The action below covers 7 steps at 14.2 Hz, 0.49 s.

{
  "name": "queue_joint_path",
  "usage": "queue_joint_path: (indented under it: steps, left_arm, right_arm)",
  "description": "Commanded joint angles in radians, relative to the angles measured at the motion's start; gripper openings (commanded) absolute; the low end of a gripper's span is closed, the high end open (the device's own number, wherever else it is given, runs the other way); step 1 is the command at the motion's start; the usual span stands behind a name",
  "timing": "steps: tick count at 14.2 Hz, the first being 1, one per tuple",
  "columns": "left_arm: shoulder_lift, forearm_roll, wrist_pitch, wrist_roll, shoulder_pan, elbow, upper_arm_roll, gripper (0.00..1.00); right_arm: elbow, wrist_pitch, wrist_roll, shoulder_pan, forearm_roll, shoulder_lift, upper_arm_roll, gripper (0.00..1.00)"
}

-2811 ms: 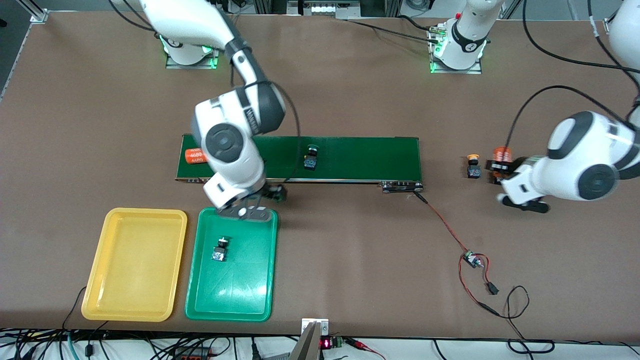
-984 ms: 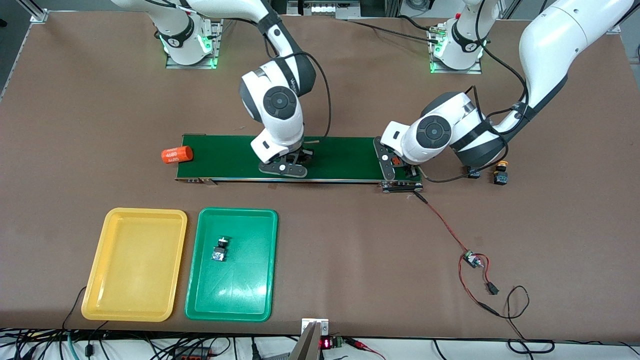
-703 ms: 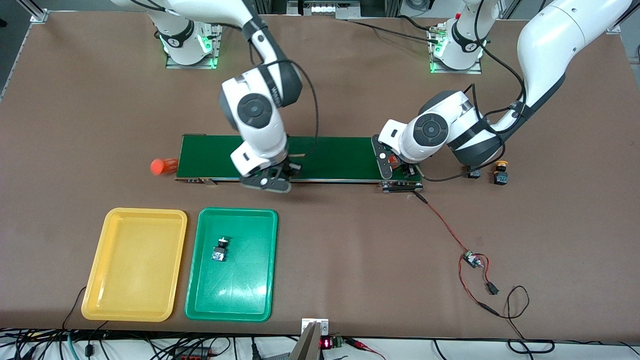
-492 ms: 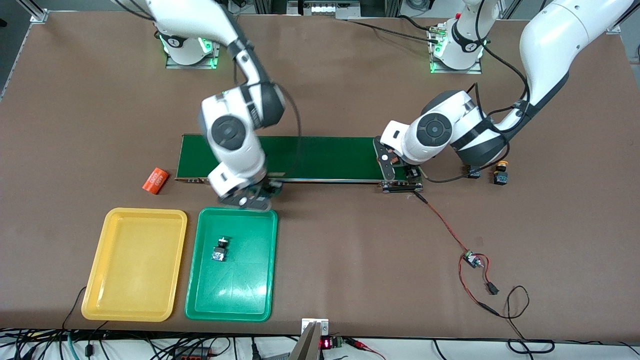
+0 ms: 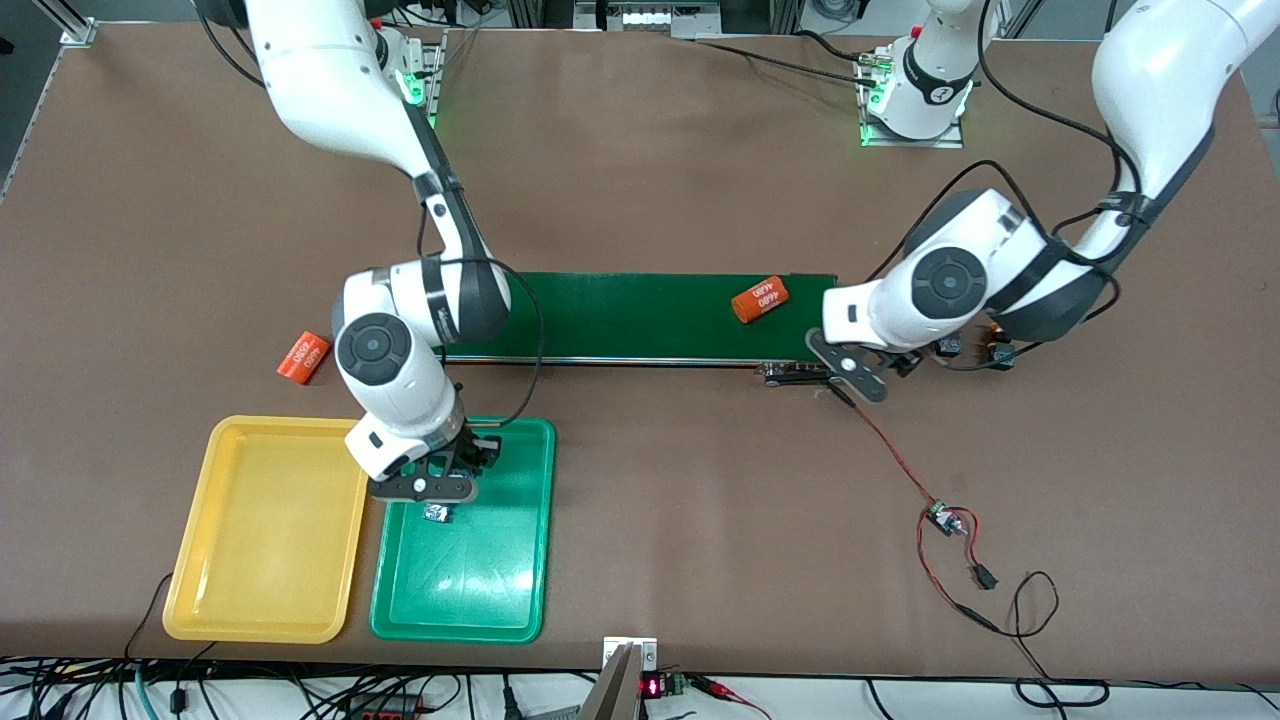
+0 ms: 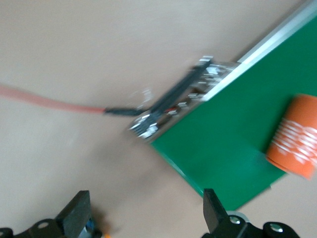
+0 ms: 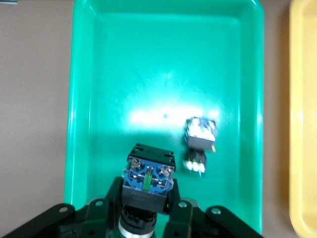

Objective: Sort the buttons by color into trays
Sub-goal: 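Carry the button to the green tray while the left gripper withdraws, then release the button in the green tray while the left gripper grasps an orange-cap button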

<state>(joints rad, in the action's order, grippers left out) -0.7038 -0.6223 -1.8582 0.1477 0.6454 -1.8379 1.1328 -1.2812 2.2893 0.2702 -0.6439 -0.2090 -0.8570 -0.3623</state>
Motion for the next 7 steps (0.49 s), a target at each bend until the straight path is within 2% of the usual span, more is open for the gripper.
queue_joint_path:
  steps: [1,3,5,7]
  left_arm:
    - [0.013,-0.011,0.04,0.272,0.033,0.002,0.009,1.0]
    - [0.012,-0.017,0.059,0.439,0.039,-0.004,-0.007,1.0]
    - [0.007,-0.017,0.076,0.457,0.037,0.002,-0.079,1.0]
    - [0.007,-0.017,0.079,0.447,0.045,-0.012,-0.103,1.0]
  right_arm:
    - [0.103,0.03,-0.04,0.015,0.002,-0.091,0.016,0.0]
    - [0.152,0.042,-0.045,0.024,0.002,-0.148,0.016,0.0]
    - [0.161,0.096,-0.045,0.035,0.0,-0.184,0.019,0.0]
    - [0.161,0.101,-0.045,0.039,0.0,-0.192,0.019,0.03]
